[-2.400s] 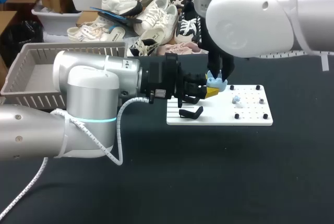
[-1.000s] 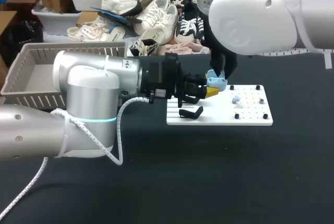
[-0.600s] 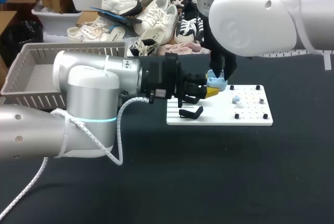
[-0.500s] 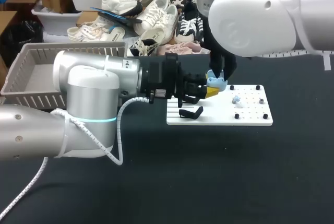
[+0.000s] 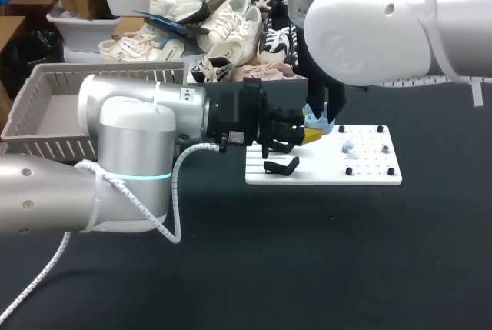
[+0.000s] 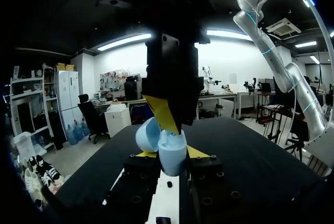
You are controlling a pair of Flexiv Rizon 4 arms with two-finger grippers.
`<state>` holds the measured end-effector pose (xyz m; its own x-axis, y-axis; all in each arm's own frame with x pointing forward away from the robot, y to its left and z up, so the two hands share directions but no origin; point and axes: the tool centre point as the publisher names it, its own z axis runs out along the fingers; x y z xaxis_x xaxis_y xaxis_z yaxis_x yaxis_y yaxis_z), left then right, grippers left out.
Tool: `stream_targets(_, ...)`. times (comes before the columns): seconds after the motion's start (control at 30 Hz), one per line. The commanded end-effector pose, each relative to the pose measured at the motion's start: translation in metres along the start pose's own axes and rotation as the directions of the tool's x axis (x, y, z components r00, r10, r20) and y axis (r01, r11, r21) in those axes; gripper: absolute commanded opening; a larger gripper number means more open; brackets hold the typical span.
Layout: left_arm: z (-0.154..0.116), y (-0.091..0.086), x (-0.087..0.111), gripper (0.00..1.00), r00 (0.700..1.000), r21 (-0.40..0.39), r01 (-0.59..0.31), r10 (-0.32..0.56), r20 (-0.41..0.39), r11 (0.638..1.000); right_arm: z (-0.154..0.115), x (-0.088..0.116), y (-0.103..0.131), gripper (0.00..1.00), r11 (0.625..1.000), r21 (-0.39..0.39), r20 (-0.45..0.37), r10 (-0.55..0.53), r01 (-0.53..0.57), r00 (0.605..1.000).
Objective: Pick up each earbud case from the left stands, insert the matching earbuds, close the lid, and place the case in the box.
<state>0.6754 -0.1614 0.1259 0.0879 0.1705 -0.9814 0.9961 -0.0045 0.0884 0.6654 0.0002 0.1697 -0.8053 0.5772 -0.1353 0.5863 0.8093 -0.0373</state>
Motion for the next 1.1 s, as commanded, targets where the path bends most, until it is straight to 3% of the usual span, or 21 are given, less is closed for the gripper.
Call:
stream_targets(0.03,0.0,0.0,0.001,0.0,1.0,-0.001,-0.001,0.001,0.003,1.0,0.001,0.001,0.001,0.0,1.0,0.002,-0.001,0.0,0.0,1.0)
stream_targets(0.2,0.0,0.0,0.001,0.0,1.0,-0.001,-0.001,0.001,0.003,1.0,0.002,0.002,0.001,0.23,1.0,0.002,-0.005,-0.001,0.001,1.0)
stream_targets(0.63,0.0,0.0,0.001,0.0,1.0,-0.001,-0.001,0.001,0.003,1.0,-0.01,0.009,-0.005,0.25,0.999,-0.022,0.019,-0.031,0.031,0.999)
stream_targets(0.87,0.0,0.0,0.001,0.0,1.0,-0.001,-0.001,0.001,0.003,1.0,-0.019,0.011,-0.022,0.25,0.992,-0.097,0.063,-0.079,0.085,0.995)
stream_targets(1.1,0.0,0.0,0.001,0.0,1.0,-0.001,-0.001,0.001,0.003,1.0,-0.023,0.003,-0.047,0.36,0.981,-0.128,0.134,-0.129,0.146,0.983)
